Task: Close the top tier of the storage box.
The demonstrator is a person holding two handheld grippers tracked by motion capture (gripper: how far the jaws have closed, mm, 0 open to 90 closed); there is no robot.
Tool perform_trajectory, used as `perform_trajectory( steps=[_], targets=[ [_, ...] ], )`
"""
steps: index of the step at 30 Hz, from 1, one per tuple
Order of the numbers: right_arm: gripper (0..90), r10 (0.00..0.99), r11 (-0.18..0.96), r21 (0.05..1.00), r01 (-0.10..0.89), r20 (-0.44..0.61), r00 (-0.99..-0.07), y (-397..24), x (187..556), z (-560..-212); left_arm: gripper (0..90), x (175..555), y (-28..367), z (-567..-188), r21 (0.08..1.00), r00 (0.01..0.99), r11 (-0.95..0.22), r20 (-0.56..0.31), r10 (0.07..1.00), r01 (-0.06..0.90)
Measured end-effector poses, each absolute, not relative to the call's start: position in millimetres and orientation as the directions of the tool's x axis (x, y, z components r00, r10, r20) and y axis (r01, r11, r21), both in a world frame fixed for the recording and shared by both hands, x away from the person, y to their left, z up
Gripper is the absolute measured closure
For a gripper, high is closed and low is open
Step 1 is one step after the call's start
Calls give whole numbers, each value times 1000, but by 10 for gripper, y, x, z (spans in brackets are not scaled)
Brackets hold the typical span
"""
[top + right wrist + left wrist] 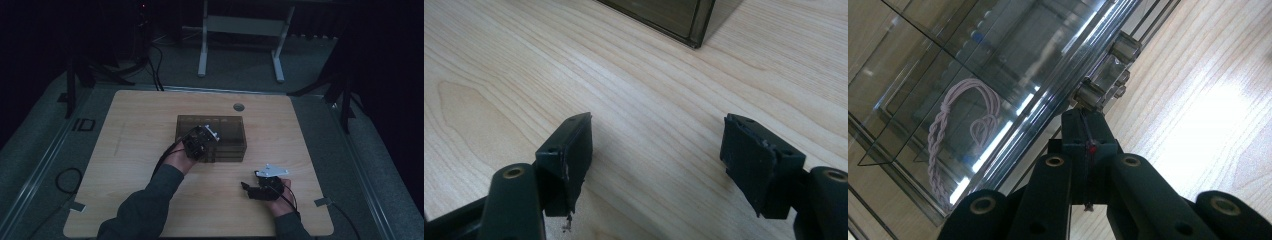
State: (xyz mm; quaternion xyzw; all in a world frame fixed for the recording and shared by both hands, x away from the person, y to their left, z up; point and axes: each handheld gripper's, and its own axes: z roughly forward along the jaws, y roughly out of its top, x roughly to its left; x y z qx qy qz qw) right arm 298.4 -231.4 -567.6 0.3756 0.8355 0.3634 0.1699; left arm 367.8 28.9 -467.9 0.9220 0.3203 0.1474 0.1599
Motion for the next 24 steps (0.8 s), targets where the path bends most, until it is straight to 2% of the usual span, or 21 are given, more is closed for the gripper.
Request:
perform_trajectory(
  steps=[15,24],
  targets=[
    [292,752,453,735,505,-9,-660,-2313,2983,-5676,846,3619,438,-4688,386,758,-739,136,638,552],
    [292,752,453,734,506,-10,-659,-2313,2983,-5676,828,3528,618,-4623,432,748,-709,107,655,558]
  ],
)
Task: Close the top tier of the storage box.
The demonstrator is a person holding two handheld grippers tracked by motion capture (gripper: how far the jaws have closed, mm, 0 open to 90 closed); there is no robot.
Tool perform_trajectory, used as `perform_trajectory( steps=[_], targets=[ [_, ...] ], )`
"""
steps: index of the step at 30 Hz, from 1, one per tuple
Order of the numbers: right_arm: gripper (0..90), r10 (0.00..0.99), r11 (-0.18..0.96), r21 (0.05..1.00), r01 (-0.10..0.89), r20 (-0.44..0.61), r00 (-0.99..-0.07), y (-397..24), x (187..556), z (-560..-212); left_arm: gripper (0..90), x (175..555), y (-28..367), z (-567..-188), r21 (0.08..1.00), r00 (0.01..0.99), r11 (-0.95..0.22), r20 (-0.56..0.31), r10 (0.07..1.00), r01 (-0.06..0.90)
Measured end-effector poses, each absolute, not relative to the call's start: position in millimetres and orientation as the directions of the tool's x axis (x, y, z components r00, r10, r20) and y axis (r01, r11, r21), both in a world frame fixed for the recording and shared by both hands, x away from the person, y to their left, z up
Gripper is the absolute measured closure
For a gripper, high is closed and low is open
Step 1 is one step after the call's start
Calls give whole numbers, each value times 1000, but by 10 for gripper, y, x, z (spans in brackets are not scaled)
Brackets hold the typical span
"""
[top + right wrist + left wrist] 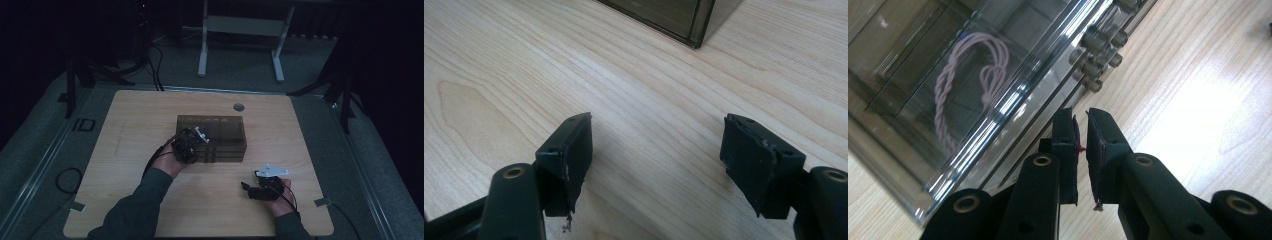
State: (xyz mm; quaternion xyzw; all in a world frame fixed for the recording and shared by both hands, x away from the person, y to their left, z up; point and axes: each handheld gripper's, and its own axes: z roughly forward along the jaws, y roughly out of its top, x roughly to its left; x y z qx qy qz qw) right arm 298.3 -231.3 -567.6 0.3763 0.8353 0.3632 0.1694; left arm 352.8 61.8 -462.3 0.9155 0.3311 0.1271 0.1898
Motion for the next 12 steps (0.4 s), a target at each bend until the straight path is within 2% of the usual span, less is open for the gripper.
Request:
perform_trajectory(
  steps=[12],
  targets=[
    [292,752,453,735,504,-10,-659,-2313,2984,-5676,810,3426,856,-4541,490,728,-660,72,682,570]
  ],
)
